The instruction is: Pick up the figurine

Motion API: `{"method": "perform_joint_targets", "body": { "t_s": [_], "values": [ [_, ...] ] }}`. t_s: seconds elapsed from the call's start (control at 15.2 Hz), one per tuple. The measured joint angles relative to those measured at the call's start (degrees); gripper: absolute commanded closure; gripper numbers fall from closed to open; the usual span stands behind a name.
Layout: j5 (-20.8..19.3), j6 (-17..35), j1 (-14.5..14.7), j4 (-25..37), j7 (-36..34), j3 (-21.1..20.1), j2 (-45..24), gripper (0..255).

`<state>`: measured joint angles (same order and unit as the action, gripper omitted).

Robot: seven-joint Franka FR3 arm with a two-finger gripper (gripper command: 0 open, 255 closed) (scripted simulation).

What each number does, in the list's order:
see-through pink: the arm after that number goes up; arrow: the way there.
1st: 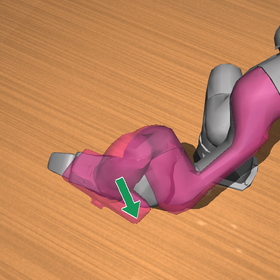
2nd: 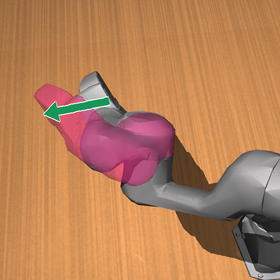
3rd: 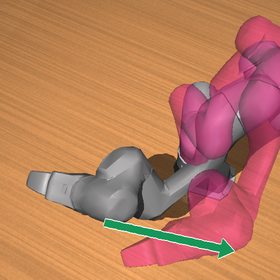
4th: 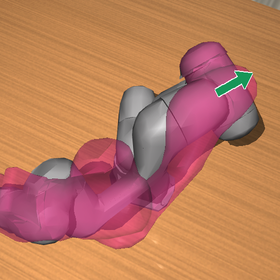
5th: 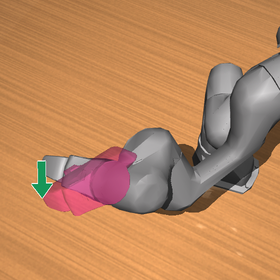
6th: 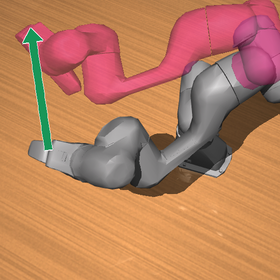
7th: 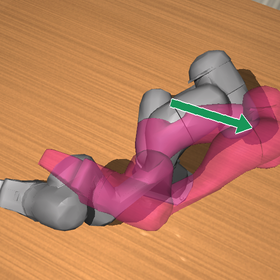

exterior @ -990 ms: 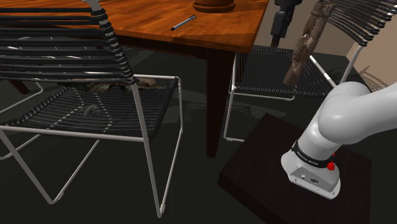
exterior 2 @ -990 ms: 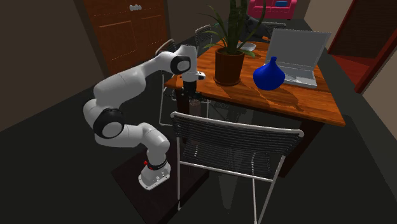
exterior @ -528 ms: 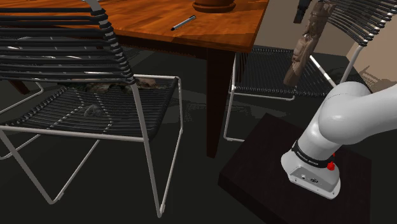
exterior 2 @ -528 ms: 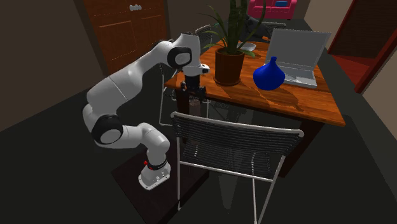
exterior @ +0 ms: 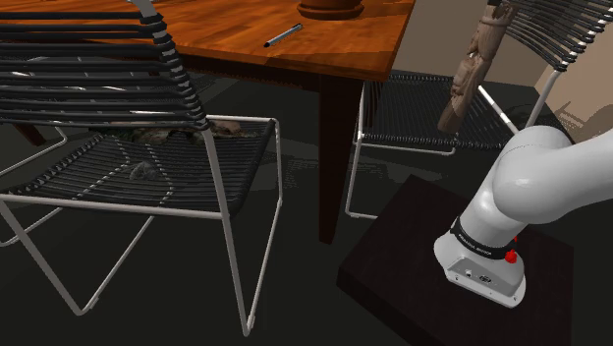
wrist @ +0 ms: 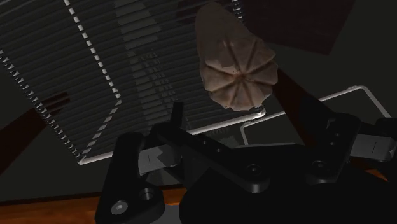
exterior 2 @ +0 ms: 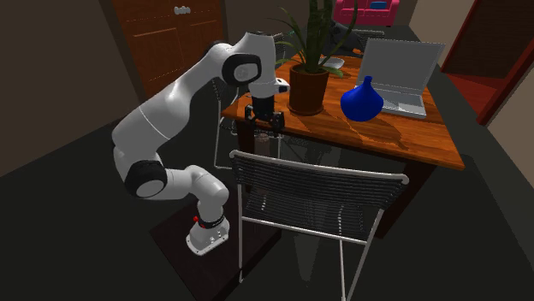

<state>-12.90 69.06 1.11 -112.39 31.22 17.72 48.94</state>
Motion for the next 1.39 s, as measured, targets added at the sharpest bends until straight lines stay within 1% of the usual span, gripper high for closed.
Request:
{"method": "perform_joint_targets", "body": {
  "t_s": [0.4,0.46,1.12,1.39],
  "values": [
    [-0.7,3.2,-0.49,-6.06,-0.14,0.52,2.95,0],
    [-0.75,3.36,-0.52,-6.38,-0.14,0.55,3.11,255],
    [-0.81,3.59,-0.56,-6.64,-0.12,0.58,3.34,255],
    [-0.46,1.9,-0.27,-3.6,0.06,0.4,1.78,255]
  ]
}}
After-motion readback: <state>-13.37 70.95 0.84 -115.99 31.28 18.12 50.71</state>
